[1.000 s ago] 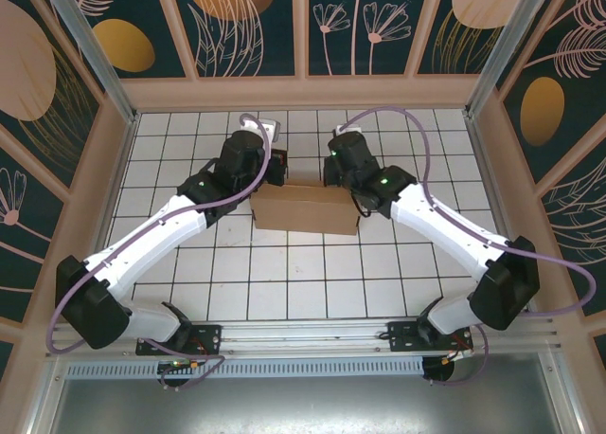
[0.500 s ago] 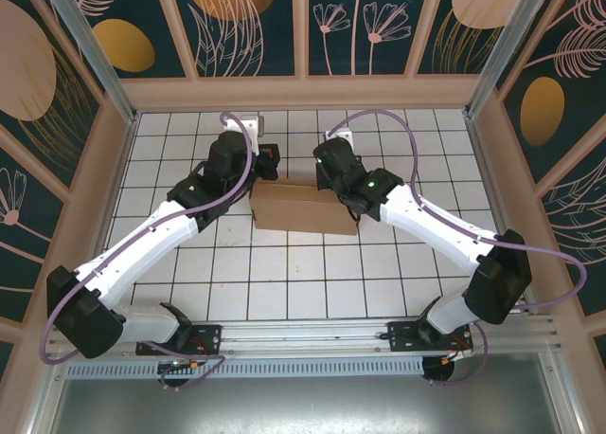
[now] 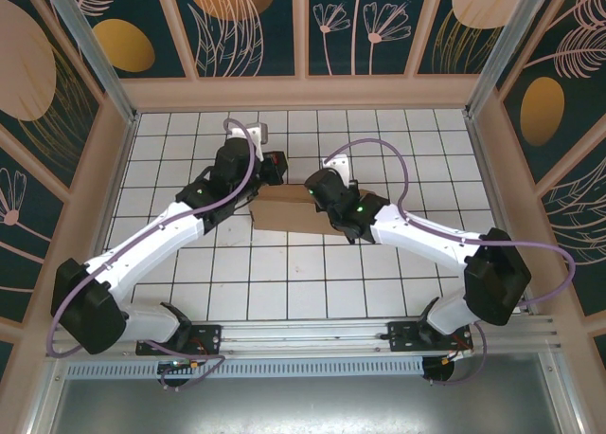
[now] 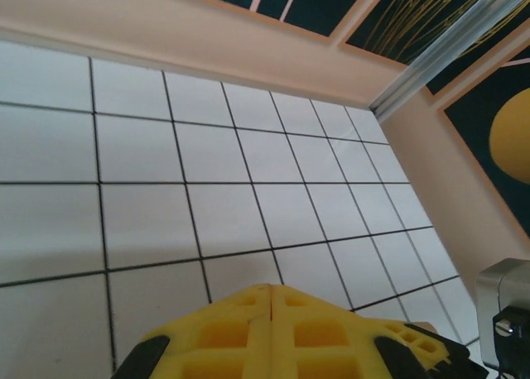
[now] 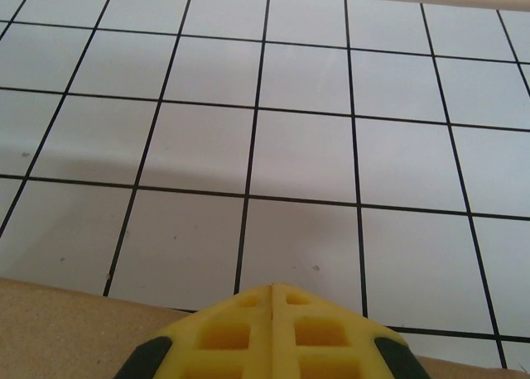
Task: Fold the paper box
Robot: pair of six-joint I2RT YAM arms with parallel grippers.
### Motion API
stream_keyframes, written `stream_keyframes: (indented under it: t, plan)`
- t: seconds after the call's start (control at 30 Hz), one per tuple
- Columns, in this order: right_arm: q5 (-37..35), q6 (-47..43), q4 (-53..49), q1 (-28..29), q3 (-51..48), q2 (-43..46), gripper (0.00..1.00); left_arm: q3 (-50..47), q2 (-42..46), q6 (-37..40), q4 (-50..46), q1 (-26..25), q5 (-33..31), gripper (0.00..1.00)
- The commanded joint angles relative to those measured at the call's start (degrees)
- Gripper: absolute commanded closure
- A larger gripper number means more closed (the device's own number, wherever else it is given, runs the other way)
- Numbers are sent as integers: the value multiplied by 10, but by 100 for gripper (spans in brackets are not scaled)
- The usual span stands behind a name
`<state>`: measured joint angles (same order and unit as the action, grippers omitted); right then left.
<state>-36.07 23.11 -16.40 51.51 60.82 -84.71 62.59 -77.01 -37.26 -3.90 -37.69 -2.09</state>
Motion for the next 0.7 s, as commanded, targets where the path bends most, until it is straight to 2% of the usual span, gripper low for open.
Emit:
stream_keyframes:
  t: [0.0,0.17,0.3,0.47,0.5,0.67]
  plan:
    - [-4,26,-36,9,-30,-23,100,-31,-25,-54,56,4,42,100]
    - [-12,28,-29,11,-38,-21,100,-93,-45,-89,109,4,60,100]
    - [-7,28,-21,16,-41,-11,100,-137,-33,-83,130,4,36,100]
    - [10,29,-22,17,-25,2,100,-174,-35,-76,155,4,47,100]
    - [17,26,-19,17,-21,12,98,-176,-37,-73,154,4,46,100]
    - [59,33,-38,-2,0,78,67,-177,-35,-65,143,3,44,100]
